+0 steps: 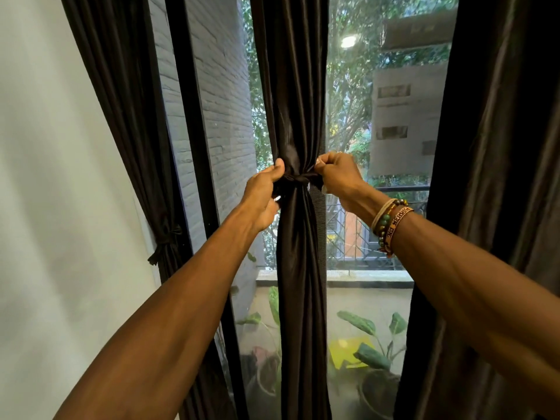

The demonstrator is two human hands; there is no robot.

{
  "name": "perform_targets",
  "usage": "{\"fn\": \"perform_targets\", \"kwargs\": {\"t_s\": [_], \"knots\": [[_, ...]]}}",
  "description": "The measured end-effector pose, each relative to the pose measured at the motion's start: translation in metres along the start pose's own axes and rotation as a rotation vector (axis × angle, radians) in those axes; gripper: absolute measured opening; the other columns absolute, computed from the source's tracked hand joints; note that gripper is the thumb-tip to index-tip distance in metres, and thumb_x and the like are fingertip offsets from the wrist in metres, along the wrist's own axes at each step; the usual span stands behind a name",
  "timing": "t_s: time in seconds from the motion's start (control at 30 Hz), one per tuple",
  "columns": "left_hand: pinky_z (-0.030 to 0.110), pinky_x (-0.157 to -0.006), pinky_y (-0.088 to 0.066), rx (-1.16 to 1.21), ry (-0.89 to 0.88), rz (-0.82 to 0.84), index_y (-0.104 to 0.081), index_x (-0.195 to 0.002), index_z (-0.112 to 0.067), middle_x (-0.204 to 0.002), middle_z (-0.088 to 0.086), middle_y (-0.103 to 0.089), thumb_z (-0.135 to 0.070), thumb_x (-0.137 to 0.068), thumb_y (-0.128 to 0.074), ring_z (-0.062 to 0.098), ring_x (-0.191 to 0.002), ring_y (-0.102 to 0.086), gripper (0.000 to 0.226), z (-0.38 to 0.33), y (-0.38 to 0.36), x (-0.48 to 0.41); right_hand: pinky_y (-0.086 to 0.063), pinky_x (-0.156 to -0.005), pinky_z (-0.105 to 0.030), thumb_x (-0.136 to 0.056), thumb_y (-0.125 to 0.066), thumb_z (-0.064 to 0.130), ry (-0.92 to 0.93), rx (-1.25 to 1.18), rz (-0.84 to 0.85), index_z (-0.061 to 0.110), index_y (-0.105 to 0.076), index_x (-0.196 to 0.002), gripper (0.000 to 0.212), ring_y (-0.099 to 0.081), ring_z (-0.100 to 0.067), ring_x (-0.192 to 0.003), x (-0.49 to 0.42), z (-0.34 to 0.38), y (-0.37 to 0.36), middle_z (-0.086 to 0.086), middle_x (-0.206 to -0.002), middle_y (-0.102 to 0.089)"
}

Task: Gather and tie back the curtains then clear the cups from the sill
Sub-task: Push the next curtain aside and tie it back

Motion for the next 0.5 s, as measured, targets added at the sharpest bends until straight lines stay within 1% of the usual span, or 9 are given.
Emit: {"fn": "perform_targets", "kwargs": {"t_s": [0.07,0.1,0.13,0.2,0.23,0.27,0.33,0.43,0.5], "knots": [[0.046,-0.105,-0.046,0.056,0.000,-0.001,-0.061,-0.130,-0.011,-0.127,0.007,-0.066,-0.042,-0.095,-0.061,0.024,-0.120,-0.059,0.047,0.005,-0.003,0.004,-0.048,-0.049,-0.027,-0.101,-0.051,0.008,-0.075,-0.119,0.011,0.014,-0.054,-0.073,0.029,-0.057,-0.012,-0.054,0.007,-0.001,-0.004,-0.003,-0.067,-0.055],[0.045,-0.105,-0.047,0.025,-0.017,0.005,-0.059,-0.132,-0.013,-0.130,0.006,-0.064,-0.049,-0.093,-0.061,0.022,-0.122,-0.058,0.053,0.009,-0.003,0.005,-0.054,-0.055,-0.031,-0.102,-0.052,0.015,-0.096,-0.191,0.050,0.014,-0.054,-0.076,0.026,-0.061,-0.011,-0.055,0.011,-0.002,-0.008,-0.003,-0.070,-0.057],[0.038,-0.101,-0.048,-0.056,-0.043,0.022,-0.059,-0.132,-0.016,-0.129,0.002,-0.065,-0.054,-0.091,-0.061,0.016,-0.121,-0.058,0.056,0.013,-0.003,0.007,-0.058,-0.064,-0.035,-0.102,-0.055,0.025,-0.102,-0.253,0.117,0.013,-0.056,-0.081,0.024,-0.066,-0.011,-0.061,0.018,-0.002,-0.012,-0.004,-0.075,-0.062],[0.019,-0.082,-0.051,-0.252,-0.120,0.066,-0.060,-0.125,-0.017,-0.114,-0.006,-0.069,-0.046,-0.092,-0.063,0.002,-0.104,-0.064,0.043,0.021,-0.005,0.017,-0.059,-0.080,-0.039,-0.091,-0.064,0.047,-0.056,-0.271,0.258,0.009,-0.063,-0.096,0.039,-0.072,-0.015,-0.086,0.030,-0.009,-0.018,-0.004,-0.094,-0.072],[0.013,-0.072,-0.051,-0.324,-0.155,0.056,-0.062,-0.121,-0.015,-0.106,-0.008,-0.070,-0.036,-0.094,-0.065,0.000,-0.095,-0.066,0.034,0.027,-0.003,0.018,-0.059,-0.085,-0.040,-0.085,-0.072,0.048,-0.014,-0.217,0.293,0.009,-0.066,-0.104,0.044,-0.072,-0.017,-0.096,0.036,-0.016,-0.021,-0.004,-0.102,-0.074],[0.012,-0.067,-0.051,-0.353,-0.176,0.029,-0.064,-0.119,-0.013,-0.102,-0.007,-0.071,-0.028,-0.094,-0.066,0.002,-0.089,-0.068,0.029,0.031,0.000,0.018,-0.059,-0.087,-0.038,-0.081,-0.079,0.041,0.022,-0.154,0.304,0.011,-0.068,-0.109,0.042,-0.071,-0.018,-0.099,0.043,-0.022,-0.023,-0.004,-0.105,-0.075],[0.015,-0.062,-0.053,-0.266,-0.110,0.008,-0.067,-0.115,-0.011,-0.097,-0.001,-0.074,-0.024,-0.092,-0.070,0.007,-0.081,-0.071,0.027,0.039,0.004,0.017,-0.059,-0.085,-0.039,-0.077,-0.085,0.023,0.040,-0.104,0.271,0.014,-0.073,-0.103,0.030,-0.073,-0.019,-0.093,0.048,-0.035,-0.027,-0.004,-0.097,-0.077],[0.024,-0.060,-0.056,-0.072,0.091,0.026,-0.071,-0.110,-0.008,-0.093,0.009,-0.075,-0.018,-0.084,-0.077,0.015,-0.073,-0.073,0.029,0.045,0.004,0.017,-0.061,-0.077,-0.041,-0.079,-0.083,0.017,0.033,-0.105,0.193,0.009,-0.075,-0.090,0.016,-0.074,-0.022,-0.085,0.048,-0.036,-0.026,-0.010,-0.088,-0.076],[0.027,-0.063,-0.058,0.001,0.134,0.047,-0.071,-0.108,-0.003,-0.092,0.011,-0.074,-0.011,-0.081,-0.077,0.018,-0.073,-0.072,0.029,0.041,0.005,0.013,-0.059,-0.066,-0.031,-0.081,-0.079,0.007,-0.018,-0.168,0.200,0.003,-0.073,-0.093,0.014,-0.071,-0.017,-0.078,0.051,-0.035,-0.026,-0.011,-0.085,-0.074]]}}
Point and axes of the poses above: each hand's wrist, its own x-axis away from the middle knuckle, its own y-axis out of the back of the hand, z = x × y, the point moved 6 cm from there along -x, towards the middle knuckle
